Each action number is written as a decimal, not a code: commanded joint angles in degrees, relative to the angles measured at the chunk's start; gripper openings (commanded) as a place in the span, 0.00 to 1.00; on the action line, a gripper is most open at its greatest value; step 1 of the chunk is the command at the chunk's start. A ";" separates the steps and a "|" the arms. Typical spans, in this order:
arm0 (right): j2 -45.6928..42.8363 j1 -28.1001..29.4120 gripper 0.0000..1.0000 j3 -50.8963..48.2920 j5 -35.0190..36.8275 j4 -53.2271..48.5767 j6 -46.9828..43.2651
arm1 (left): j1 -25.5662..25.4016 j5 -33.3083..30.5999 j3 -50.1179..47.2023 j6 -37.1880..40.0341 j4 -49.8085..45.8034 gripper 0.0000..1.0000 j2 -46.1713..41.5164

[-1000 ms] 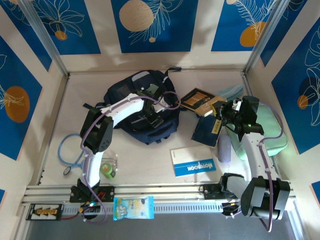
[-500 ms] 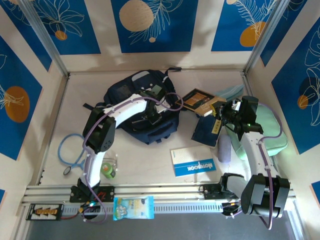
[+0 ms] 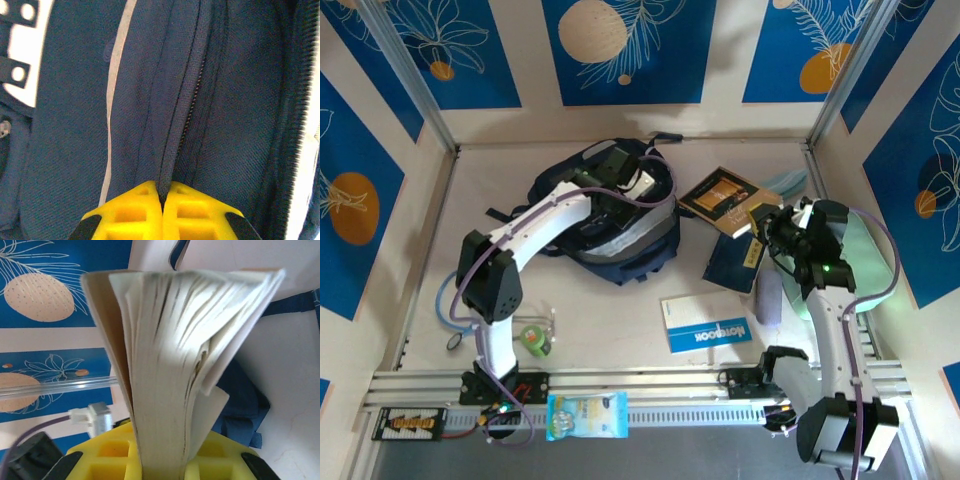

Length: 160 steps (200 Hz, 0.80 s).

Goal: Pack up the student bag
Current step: Open the student bag at the center of the table, then place the book in the student bag.

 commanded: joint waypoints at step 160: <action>24.83 34.50 0.00 10.92 11.52 28.80 0.28 | 3.72 0.75 15.73 -10.51 0.36 0.00 -3.72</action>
